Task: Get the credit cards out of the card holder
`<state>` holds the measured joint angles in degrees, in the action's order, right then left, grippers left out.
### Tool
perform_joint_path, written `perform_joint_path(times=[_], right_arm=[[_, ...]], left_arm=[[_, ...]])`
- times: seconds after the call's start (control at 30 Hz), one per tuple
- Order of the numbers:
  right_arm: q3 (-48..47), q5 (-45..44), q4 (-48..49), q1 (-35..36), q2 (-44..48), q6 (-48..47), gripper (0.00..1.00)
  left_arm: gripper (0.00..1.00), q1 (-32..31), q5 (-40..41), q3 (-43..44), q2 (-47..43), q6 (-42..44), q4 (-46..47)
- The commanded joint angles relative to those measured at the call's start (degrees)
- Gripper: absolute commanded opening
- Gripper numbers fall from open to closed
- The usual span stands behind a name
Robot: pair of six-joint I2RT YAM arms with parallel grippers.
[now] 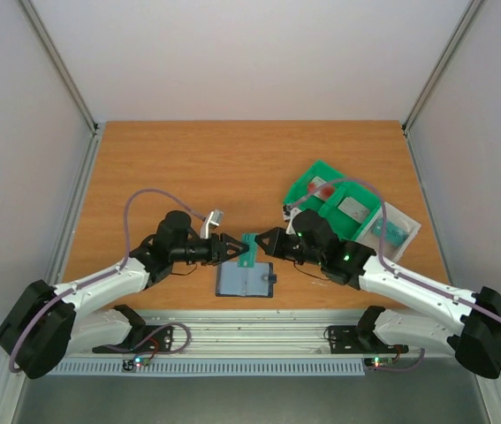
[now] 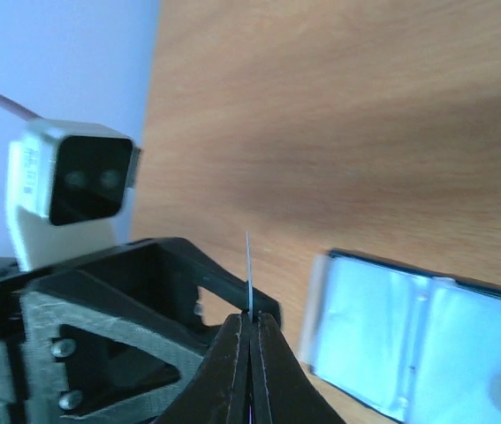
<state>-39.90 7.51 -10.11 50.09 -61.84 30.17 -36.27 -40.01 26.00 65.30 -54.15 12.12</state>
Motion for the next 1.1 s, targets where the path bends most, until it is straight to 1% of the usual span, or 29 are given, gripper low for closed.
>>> perform_joint_path(times=[0.0, 0.07, 0.13, 0.17, 0.27, 0.3, 0.33, 0.4, 0.47, 0.6, 0.7, 0.77, 0.8, 0.87, 0.9, 0.93, 0.97, 1.07], right_arm=[[1.8, -0.6, 5.5, 0.0, 3.6, 4.1, 0.01], [2.0, -1.0, 5.8, 0.0, 4.5, 4.4, 0.01], [2.0, -1.2, 5.8, 0.0, 4.8, 4.4, 0.01], [2.1, -1.2, 5.8, 0.0, 4.7, 4.4, 0.01], [2.5, -1.1, 5.8, 0.0, 4.7, 4.7, 0.01], [2.6, -0.8, 5.9, 0.0, 4.7, 4.6, 0.01], [2.6, -0.3, 5.8, 0.0, 4.8, 4.3, 0.01], [1.8, 0.6, 4.7, 0.0, 4.8, 3.0, 0.01], [0.3, 0.6, 1.2, 0.0, 5.3, 0.0, 0.06], [-7.8, -4.3, -15.5, -0.1, 7.6, -10.4, 0.19], [-13.9, -3.5, -24.4, -0.1, 8.2, -17.2, 0.26], [-17.7, -2.2, -29.3, -0.1, 7.0, -20.6, 0.29], [-19.3, -1.8, -31.7, -0.1, 6.3, -22.0, 0.29], [-21.9, 0.0, -35.5, -0.1, 5.1, -24.6, 0.30], [-23.2, 1.2, -37.2, -0.1, 4.5, -25.9, 0.30], [-24.4, 2.7, -38.6, -0.1, 3.8, -27.0, 0.30], [-25.5, 4.5, -39.8, -0.1, 3.1, -28.5, 0.31], [-28.3, 10.5, -43.6, -0.1, -0.1, -33.9, 0.33]], left_arm=[[0.47, 0.2, -3.3, -2.8, -0.5, -8.1, 15.7], [0.46, 0.2, -3.6, -3.6, -0.6, -9.8, 18.4], [0.41, 0.2, -3.8, -4.6, -0.5, -11.0, 21.3], [0.36, 0.2, -3.9, -4.9, -0.5, -11.4, 22.3], [0.10, 0.3, -3.8, -6.0, -0.9, -12.7, 24.5], [0.04, 0.3, -3.6, -6.6, -1.1, -13.4, 25.8], [0.01, 0.4, -3.7, -7.1, -1.2, -13.8, 26.8], [0.00, 0.5, -4.6, -7.3, -1.3, -14.1, 27.3], [0.00, 0.6, -6.3, -7.2, -1.2, -13.4, 28.1], [0.00, 0.9, -12.0, -7.4, -1.3, -10.6, 28.9], [0.00, 0.9, -17.5, -7.5, -2.2, -7.5, 27.5], [0.00, 0.9, -20.0, -7.1, -3.0, -4.8, 23.6], [0.00, 0.9, -20.9, -6.5, -3.5, -3.3, 20.1], [0.01, 0.8, -21.9, -4.1, -4.8, 2.1, 10.6], [0.00, 0.8, -21.6, -3.4, -5.5, 6.3, 7.2], [0.00, 0.8, -21.2, -3.4, -6.3, 8.5, 6.2], [0.00, 0.8, -21.3, -3.7, -7.1, 8.8, 7.4], [0.01, 0.8, -22.3, -4.3, -8.2, 6.5, 11.2]])
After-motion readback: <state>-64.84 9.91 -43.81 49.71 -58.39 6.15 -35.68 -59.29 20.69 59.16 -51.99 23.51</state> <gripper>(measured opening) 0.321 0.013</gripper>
